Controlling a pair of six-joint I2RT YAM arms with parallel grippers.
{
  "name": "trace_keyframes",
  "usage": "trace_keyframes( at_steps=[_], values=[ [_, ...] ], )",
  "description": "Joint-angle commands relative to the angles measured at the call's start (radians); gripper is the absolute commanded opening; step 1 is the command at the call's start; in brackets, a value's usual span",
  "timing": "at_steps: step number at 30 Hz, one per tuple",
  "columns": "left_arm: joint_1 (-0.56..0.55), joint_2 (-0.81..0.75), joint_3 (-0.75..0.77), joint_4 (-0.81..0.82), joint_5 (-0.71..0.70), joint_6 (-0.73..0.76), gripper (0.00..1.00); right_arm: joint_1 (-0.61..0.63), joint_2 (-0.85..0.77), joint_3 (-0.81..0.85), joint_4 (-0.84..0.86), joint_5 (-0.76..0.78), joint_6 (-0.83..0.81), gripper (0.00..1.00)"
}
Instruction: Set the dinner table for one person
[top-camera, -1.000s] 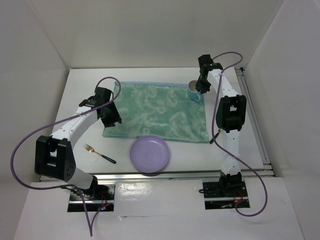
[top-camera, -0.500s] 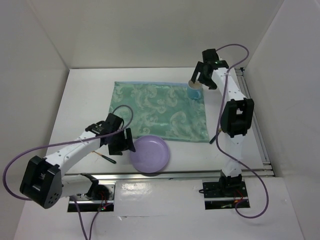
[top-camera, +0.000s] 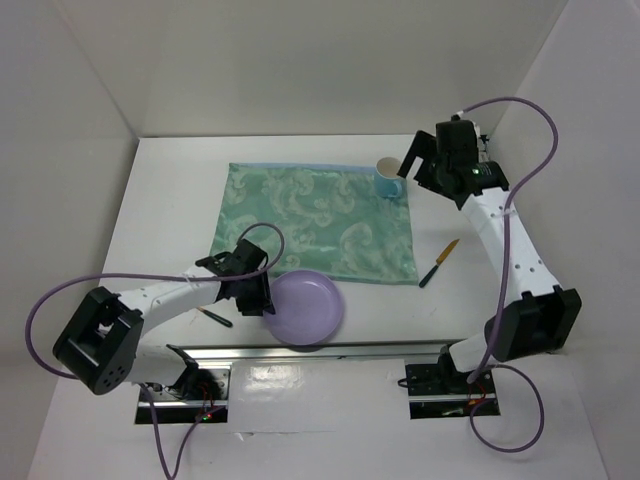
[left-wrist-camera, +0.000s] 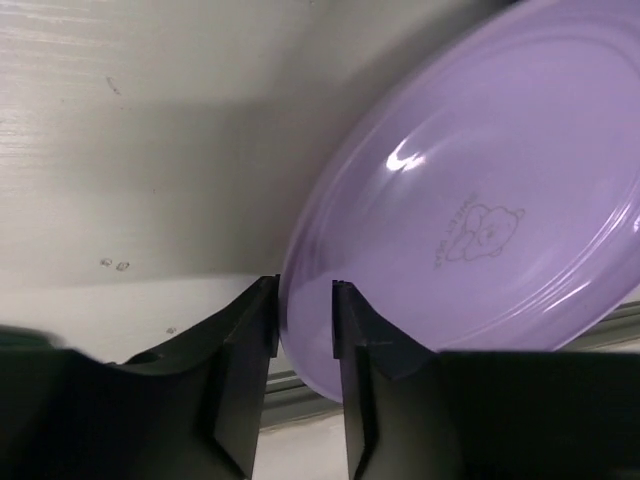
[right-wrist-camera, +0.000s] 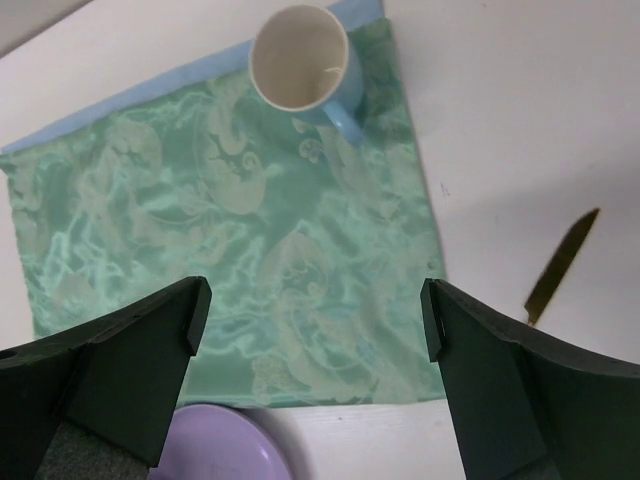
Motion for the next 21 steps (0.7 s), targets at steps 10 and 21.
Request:
trace_keyframes(
  at_steps=[10, 21],
  values=[
    [-0.029, -0.105, 0.17, -0.191, -0.047, 0.079, 0.0, -0.104, -0.158, -0.198, -0.007, 0.015, -0.033, 1.0],
    [0.08, 0.15, 0.722, -0.374, -0.13, 0.142, 0.0, -0.143, -0.177, -0.235, -0.02, -0.083, -0.043, 1.0]
  ],
)
